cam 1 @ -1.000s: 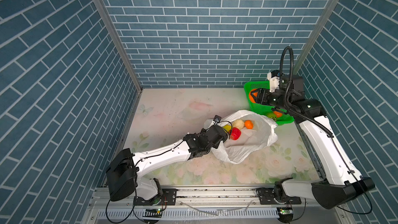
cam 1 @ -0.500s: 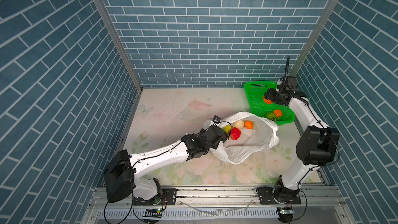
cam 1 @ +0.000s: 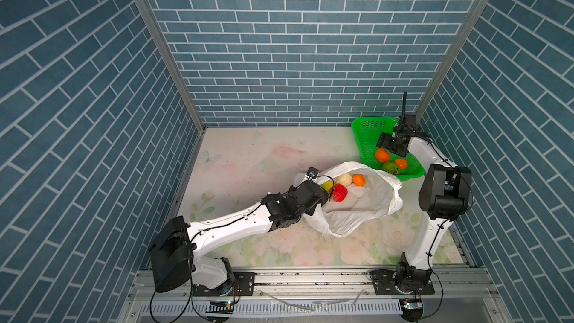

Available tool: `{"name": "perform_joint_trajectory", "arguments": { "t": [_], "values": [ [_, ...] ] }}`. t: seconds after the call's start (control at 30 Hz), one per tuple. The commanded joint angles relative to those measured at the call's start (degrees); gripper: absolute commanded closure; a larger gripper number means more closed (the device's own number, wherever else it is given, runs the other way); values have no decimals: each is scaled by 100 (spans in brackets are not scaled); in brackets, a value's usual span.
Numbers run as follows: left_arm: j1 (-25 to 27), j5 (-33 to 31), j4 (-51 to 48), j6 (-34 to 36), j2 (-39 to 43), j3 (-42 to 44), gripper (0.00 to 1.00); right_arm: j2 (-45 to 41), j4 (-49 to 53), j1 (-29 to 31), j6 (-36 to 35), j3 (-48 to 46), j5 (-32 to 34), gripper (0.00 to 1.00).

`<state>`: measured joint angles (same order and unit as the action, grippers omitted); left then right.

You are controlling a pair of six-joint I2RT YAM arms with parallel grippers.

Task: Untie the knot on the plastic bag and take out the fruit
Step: 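Move the orange over the green basket and open the right gripper, then bring the right gripper back toward the bag mouth beside the left gripper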

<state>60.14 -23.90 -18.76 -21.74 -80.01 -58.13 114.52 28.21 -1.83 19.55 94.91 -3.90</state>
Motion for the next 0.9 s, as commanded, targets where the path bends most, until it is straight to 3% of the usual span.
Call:
{"name": "perform_joint_trajectory", "arguments": {
  "t": [0.0,0.2,0.4,0.63,0.87],
  "values": [
    [-24,17,-48,73,99,-23,100,-267,238,-11,-101,202,32,11],
    [-20,46,-22,91,139,-27,100,-1184,426,76,-90,-69,-628,11],
    [-34,116,-131,179,121,-102,100,-2616,993,482,-156,-484,-1325,11],
    [-96,208,-277,219,154,-206,100,-3915,2087,1686,-163,-443,-1611,9],
    [-211,363,-277,214,121,-300,100,-4328,2514,2815,180,-683,-2192,12]
  ]
}}
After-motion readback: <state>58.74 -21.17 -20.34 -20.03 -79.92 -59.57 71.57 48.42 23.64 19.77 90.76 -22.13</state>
